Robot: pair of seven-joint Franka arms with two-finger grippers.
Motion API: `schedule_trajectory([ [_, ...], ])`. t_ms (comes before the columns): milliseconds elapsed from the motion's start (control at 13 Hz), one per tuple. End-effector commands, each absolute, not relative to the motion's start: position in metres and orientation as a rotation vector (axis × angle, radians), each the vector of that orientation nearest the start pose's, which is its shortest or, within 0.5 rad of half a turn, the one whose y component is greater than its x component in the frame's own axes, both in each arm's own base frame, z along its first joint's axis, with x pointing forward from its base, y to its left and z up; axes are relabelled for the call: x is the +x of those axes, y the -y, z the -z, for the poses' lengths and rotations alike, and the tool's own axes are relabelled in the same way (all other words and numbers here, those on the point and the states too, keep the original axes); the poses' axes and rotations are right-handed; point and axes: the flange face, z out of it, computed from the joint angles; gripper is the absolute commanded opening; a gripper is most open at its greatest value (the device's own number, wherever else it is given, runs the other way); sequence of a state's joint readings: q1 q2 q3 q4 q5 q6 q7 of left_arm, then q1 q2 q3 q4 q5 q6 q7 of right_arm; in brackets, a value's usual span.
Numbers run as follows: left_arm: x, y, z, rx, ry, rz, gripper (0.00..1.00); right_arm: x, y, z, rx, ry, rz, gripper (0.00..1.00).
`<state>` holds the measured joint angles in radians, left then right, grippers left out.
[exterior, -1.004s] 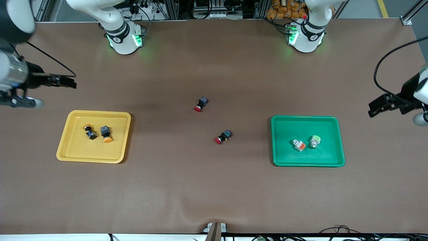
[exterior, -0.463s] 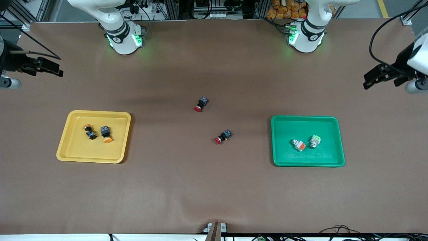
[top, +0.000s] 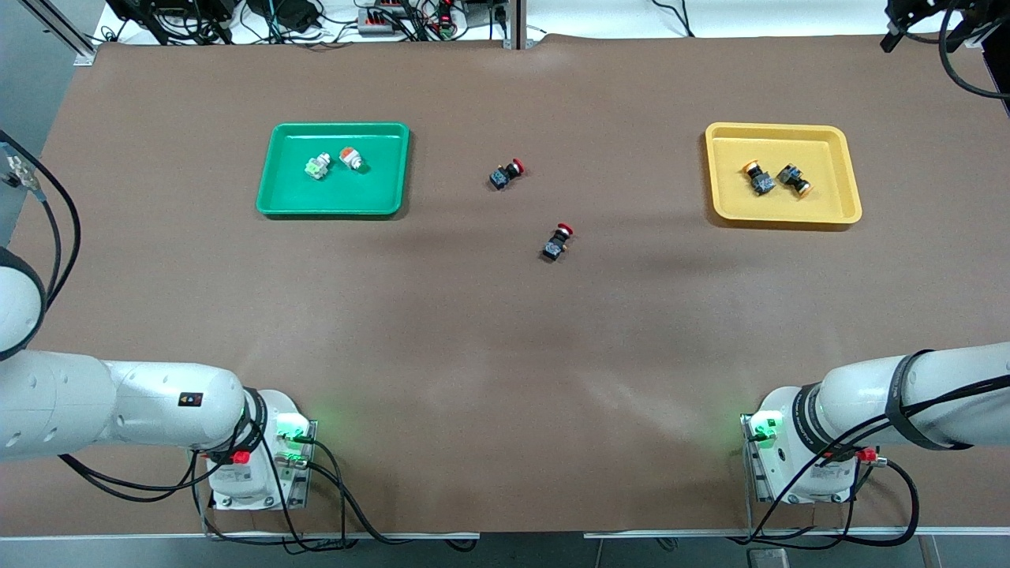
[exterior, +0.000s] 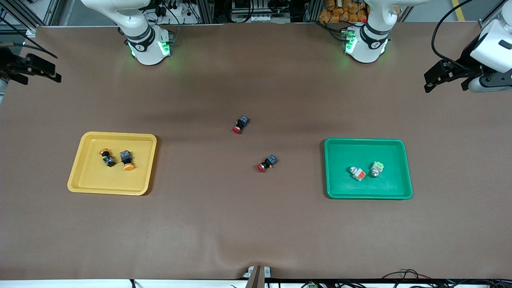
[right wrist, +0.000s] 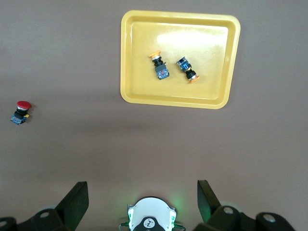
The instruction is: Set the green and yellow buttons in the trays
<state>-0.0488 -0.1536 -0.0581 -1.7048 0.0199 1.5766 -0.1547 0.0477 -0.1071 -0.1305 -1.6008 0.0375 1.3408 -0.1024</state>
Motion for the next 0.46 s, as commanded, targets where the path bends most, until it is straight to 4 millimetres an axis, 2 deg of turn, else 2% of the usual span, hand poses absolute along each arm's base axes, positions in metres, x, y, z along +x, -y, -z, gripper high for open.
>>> schedule_trajectory([
  [0,0.492,0.045,-0.650,-3.133,0.082,0.035,1.00,0.490,0.047,-0.671,-3.088,0.045,-0.191,1.00],
  [154,0.491,0.045,-0.652,-3.128,0.087,0.039,1.00,0.513,0.055,-0.649,-3.105,0.057,-0.233,1.00],
  [232,0.491,0.044,-0.654,-3.125,0.087,0.044,1.00,0.530,0.059,-0.648,-3.121,0.054,-0.225,1.00],
  [309,0.491,0.043,-0.654,-3.125,0.090,0.044,1.00,0.542,0.068,-0.639,-3.118,0.028,-0.245,1.00],
  [386,0.491,0.042,-0.655,-3.125,0.092,0.046,1.00,0.543,0.070,-0.637,-3.115,0.017,-0.245,1.00],
])
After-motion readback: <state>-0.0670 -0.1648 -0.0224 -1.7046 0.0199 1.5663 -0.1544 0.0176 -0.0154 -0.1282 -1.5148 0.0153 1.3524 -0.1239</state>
